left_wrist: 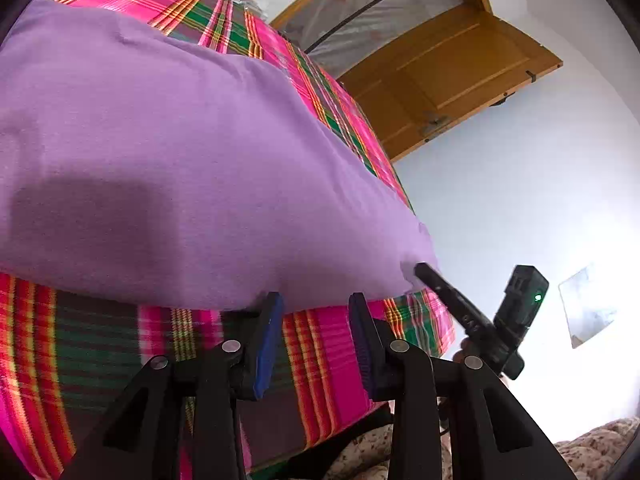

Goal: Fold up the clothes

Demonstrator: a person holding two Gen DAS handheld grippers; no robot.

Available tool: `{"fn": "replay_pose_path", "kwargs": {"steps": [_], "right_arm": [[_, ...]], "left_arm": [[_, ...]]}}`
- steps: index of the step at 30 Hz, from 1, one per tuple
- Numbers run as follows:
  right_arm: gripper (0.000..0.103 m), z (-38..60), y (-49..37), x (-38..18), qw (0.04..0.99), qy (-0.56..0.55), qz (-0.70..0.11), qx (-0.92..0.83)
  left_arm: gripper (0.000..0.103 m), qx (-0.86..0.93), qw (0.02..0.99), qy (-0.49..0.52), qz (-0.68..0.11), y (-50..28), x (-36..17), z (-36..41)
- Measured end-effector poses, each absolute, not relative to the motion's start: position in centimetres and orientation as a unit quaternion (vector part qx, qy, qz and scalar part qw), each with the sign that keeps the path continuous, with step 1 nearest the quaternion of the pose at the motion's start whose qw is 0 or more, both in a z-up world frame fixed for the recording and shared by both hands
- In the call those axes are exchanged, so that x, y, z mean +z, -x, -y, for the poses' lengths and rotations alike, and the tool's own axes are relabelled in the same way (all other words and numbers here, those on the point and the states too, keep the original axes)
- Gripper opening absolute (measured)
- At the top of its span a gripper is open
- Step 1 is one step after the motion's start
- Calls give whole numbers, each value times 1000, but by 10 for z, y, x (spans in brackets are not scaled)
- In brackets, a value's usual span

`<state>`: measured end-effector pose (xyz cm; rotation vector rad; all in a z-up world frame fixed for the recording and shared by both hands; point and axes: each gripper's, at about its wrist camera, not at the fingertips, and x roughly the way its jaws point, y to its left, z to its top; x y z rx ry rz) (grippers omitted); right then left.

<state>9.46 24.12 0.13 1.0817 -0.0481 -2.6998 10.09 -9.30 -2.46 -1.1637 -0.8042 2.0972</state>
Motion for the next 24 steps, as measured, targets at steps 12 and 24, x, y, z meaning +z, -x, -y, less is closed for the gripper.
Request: {"fn": "replay_pose_path", "kwargs": {"steps": [12, 24], "right_arm": [[5, -220, -114, 11, 106, -362, 5, -926], [5, -97, -81, -3, 243, -389, -70, -886]], "left_arm": [[35, 797, 281, 418, 333, -107, -26, 135], [35, 827, 169, 371, 386, -125, -23, 229]]}}
